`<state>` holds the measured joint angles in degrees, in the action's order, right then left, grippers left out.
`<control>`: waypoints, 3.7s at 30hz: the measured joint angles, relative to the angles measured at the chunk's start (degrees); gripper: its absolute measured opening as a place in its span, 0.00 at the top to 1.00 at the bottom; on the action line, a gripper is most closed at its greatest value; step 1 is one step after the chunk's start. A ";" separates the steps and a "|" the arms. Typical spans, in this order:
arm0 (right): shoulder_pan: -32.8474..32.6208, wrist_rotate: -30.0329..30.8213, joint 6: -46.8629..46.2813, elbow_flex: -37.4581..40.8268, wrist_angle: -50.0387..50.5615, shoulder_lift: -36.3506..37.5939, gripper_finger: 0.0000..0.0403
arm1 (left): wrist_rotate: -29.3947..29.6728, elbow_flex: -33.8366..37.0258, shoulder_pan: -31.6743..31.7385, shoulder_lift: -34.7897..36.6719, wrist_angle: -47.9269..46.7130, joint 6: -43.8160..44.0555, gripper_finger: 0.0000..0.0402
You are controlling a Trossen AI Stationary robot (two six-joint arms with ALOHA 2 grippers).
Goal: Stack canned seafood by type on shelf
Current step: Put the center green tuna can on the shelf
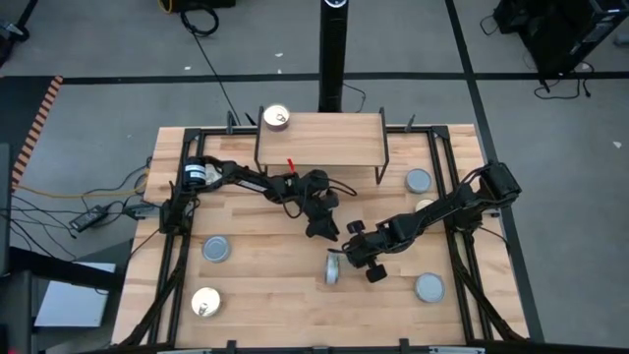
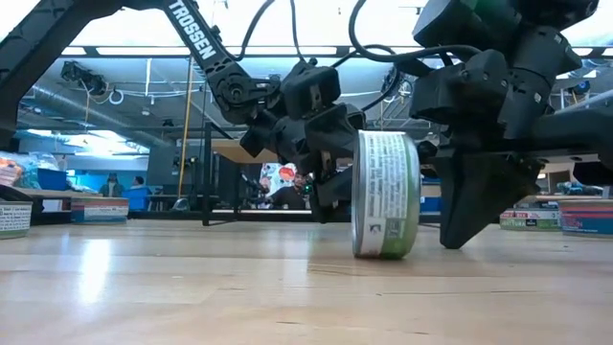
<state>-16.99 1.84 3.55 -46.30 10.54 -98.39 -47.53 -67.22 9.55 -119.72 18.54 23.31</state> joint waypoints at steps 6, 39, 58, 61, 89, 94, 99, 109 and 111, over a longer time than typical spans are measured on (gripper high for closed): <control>-0.52 2.52 -0.87 0.04 1.51 1.01 0.85 | -0.06 0.00 -0.27 0.00 -0.06 -1.42 0.49; -5.94 13.13 -10.35 6.66 4.62 21.69 0.95 | 12.13 -0.04 -7.09 10.03 -0.15 -28.91 0.98; -9.19 10.61 -2.41 -18.03 20.23 7.31 0.62 | 40.74 30.46 -20.31 21.86 45.35 -20.04 0.98; -9.32 10.55 -0.71 -25.02 26.85 2.67 0.55 | 44.46 32.90 -21.88 21.90 48.69 -20.42 0.98; -11.22 19.25 38.62 -53.29 50.82 -20.44 0.25 | 51.45 46.22 -28.34 22.21 71.22 -22.97 0.98; -10.01 15.82 42.08 -52.93 48.53 -20.91 0.27 | 53.42 46.42 -28.32 22.60 71.12 -22.69 0.98; -8.86 14.85 42.75 -52.76 49.08 -21.74 0.31 | 53.25 46.40 -28.32 22.57 70.84 -22.65 0.98; -8.35 14.11 42.16 -52.64 49.74 -23.45 0.48 | 53.23 46.38 -28.32 22.56 70.58 -22.36 0.98; -8.35 13.94 41.43 -52.64 49.13 -23.45 0.54 | 53.25 46.38 -28.32 22.56 70.43 -22.21 0.98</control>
<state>-25.34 15.78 44.98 -98.94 59.67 -121.84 5.72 -20.84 -18.76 -97.17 88.97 1.10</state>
